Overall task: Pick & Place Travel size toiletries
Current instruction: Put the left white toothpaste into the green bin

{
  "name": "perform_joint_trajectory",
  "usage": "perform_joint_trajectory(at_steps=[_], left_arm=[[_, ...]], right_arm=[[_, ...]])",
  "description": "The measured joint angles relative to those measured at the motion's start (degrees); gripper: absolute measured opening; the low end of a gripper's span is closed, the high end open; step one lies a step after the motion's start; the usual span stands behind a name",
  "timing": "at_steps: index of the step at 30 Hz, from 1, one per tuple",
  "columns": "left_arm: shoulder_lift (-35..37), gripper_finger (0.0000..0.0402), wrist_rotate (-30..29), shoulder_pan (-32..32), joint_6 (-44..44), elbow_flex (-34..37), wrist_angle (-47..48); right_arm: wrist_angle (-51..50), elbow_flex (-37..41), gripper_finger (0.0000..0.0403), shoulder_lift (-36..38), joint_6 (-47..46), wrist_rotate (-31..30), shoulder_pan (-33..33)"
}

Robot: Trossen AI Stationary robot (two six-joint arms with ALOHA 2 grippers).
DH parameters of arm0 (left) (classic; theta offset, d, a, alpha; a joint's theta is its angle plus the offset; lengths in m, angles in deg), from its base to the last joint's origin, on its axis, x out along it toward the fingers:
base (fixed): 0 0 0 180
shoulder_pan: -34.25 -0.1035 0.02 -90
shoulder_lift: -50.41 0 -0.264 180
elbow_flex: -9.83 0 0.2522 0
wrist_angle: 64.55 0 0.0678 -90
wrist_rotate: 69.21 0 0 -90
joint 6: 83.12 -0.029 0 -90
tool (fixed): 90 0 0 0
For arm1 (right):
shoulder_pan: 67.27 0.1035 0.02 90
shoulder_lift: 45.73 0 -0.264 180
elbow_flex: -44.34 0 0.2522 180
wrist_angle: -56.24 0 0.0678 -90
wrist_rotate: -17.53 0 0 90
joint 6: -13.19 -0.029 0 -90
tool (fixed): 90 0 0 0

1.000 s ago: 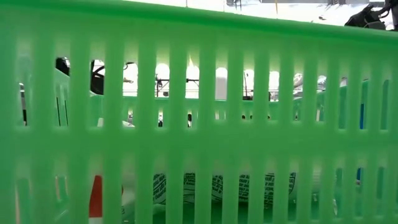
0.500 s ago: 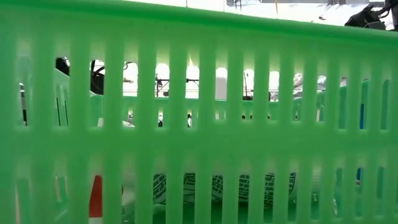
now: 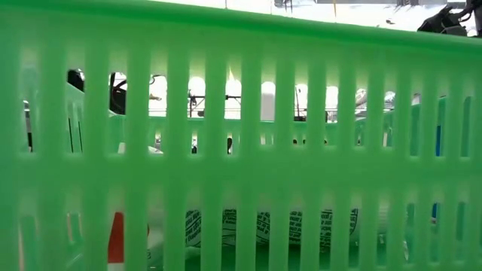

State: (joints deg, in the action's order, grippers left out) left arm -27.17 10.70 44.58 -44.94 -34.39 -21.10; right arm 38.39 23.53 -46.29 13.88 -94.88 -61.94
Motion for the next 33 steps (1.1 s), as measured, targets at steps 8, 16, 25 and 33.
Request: perform_joint_trajectory(at_steps=[8, 16, 25, 33], left_arm=[[0.0, 0.0058, 0.0, 0.0, 0.0, 0.0, 0.0], [0.0, 0.0058, 0.0, 0.0, 0.0, 0.0, 0.0], [0.0, 0.0058, 0.3, 0.0, 0.4, 0.0, 0.0], [-0.1, 0.0058, -0.5, 0.0, -1.4, -1.0, 0.7]], right_arm=[[0.0, 0.0, 0.0318, 0.0, 0.0, 0.0, 0.0], [0.0, 0.0, 0.0318, 0.0, 0.0, 0.0, 0.0], [0.0, 0.0, 0.0318, 0.0, 0.0, 0.0, 0.0], [0.0, 0.0, 0.0318, 0.0, 0.0, 0.0, 0.0]])
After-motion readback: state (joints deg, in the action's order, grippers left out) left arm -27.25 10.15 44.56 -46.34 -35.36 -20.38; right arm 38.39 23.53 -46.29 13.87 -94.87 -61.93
